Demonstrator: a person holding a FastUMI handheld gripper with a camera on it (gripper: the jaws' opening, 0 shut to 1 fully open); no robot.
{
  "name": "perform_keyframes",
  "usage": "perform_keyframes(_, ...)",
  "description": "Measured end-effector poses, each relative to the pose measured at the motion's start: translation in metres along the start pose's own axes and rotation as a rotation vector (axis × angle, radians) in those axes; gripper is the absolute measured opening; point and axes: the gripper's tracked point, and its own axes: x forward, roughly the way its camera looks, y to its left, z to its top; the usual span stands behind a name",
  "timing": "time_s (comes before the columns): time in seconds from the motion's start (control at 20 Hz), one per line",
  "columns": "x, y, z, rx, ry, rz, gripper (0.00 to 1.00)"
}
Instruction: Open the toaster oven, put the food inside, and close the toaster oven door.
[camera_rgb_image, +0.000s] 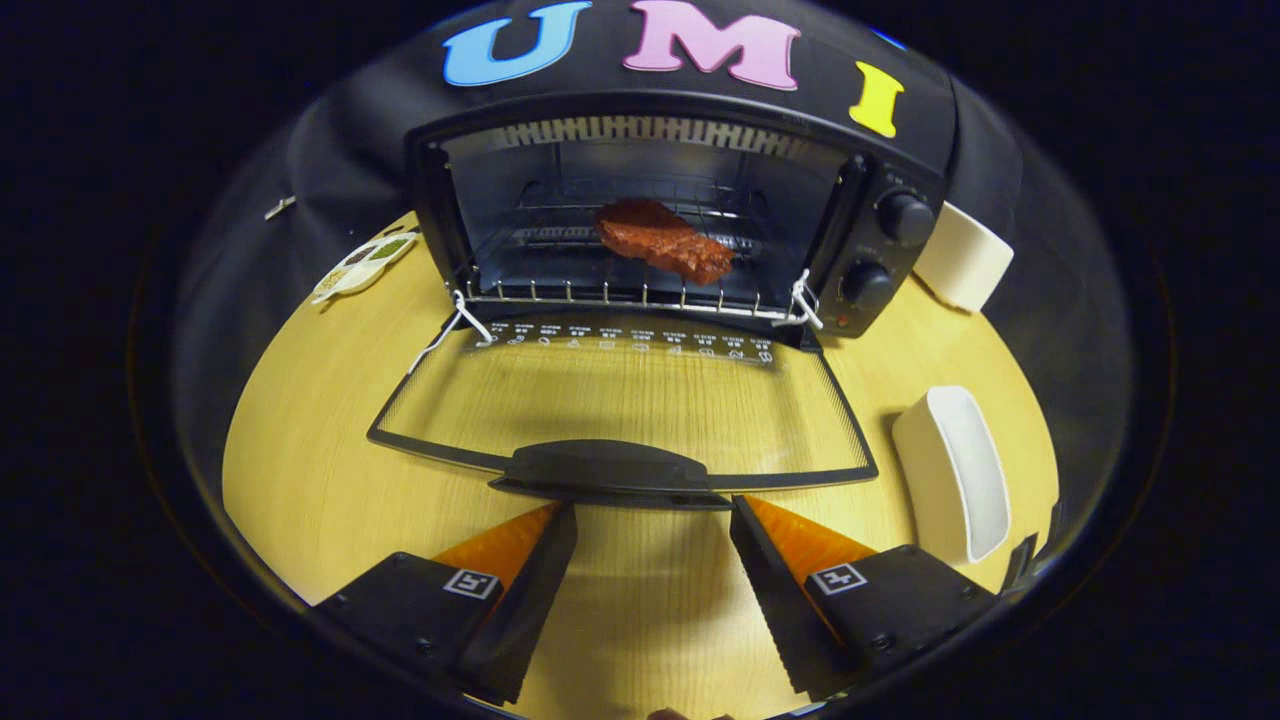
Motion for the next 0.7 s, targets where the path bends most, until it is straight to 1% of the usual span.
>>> perform_keyframes(0.1,-0.011,0.000,0.012,-0.028,-0.035,-0.003,0.97)
perform_keyframes(0.25,-0.030,-0.004,0.036,-0.027,-0.099,0.014,0.99)
perform_keyframes(0.5,-0.045,-0.009,0.091,0.003,-0.198,0.052,0.97)
perform_keyframes(0.7,-0.048,-0.012,0.138,0.034,-0.267,0.053,0.98)
